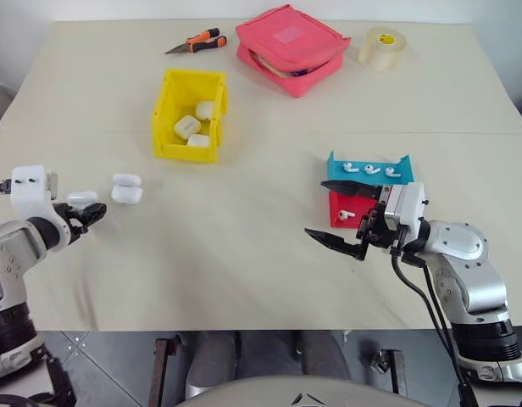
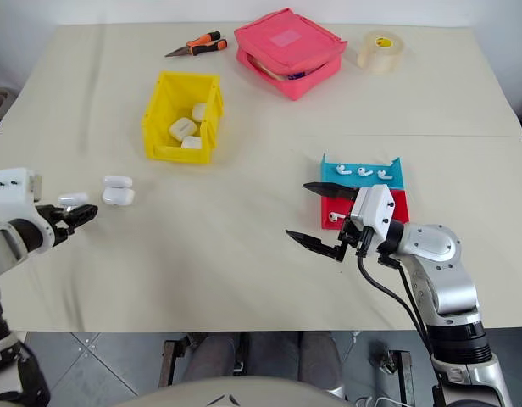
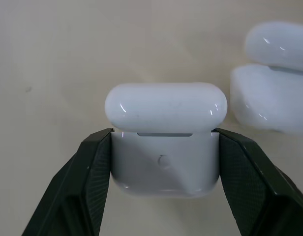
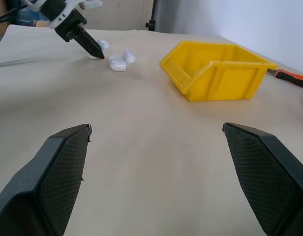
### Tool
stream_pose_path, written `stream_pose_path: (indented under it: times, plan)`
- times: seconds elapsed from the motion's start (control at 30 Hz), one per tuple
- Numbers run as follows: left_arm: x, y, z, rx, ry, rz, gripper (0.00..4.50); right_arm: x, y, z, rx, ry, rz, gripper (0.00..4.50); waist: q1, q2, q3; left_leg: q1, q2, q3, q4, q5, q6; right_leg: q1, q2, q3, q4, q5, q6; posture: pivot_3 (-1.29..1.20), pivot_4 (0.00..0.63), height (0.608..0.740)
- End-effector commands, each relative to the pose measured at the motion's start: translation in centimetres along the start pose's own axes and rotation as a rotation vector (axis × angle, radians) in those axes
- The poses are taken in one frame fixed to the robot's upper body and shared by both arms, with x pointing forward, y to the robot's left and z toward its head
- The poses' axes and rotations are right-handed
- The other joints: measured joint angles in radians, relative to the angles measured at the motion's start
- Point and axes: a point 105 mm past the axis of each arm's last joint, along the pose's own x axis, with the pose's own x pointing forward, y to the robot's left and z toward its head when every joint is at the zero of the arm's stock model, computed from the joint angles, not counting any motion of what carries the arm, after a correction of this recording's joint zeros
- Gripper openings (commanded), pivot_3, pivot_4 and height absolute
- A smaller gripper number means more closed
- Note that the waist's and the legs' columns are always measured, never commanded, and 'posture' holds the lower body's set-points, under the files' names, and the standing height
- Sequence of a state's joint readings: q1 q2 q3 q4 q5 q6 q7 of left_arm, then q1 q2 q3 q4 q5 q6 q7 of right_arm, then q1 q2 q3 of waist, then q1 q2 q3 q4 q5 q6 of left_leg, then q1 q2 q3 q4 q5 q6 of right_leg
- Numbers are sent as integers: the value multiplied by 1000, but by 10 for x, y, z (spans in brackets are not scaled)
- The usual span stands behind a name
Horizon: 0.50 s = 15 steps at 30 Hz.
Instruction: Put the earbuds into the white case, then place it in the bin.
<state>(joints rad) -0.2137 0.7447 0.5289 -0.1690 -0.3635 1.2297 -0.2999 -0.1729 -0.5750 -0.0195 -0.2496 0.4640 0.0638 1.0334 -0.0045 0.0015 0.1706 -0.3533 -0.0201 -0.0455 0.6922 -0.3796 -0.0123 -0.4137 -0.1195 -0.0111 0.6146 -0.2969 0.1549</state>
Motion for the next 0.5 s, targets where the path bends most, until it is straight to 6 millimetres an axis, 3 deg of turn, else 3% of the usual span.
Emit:
stream_pose_path:
  times: [0.03, 0.1, 0.27, 0.5]
  plan:
    - [-6, 10, -7, -3, 30, 39, 2810, -2, 0, 8, -24, -27, -5, 4500, -1, 0, 0, 0, 0, 0, 0, 0, 0, 0, 0, 0, 0, 0, 0, 0, 150, 740]
    - [-8, 11, -10, -21, 61, 53, 2810, -1, 1, 7, -21, -26, -4, 4500, -1, 0, 0, 0, 0, 0, 0, 0, 0, 0, 0, 0, 0, 0, 0, 0, 150, 740]
    - [-11, 8, -11, -21, 116, 89, 4414, -1, 2, 7, -14, -27, -1, 4500, 1, 0, 0, 0, 0, 0, 0, 0, 0, 0, 0, 0, 1, 0, 0, 0, 150, 740]
    - [-18, 2, -13, -26, 192, 93, 4488, 1, 1, 9, -13, -27, 6, 4500, -2, 0, 0, 0, 0, 0, 0, 0, 0, 0, 0, 1, 2, 0, 0, 0, 150, 740]
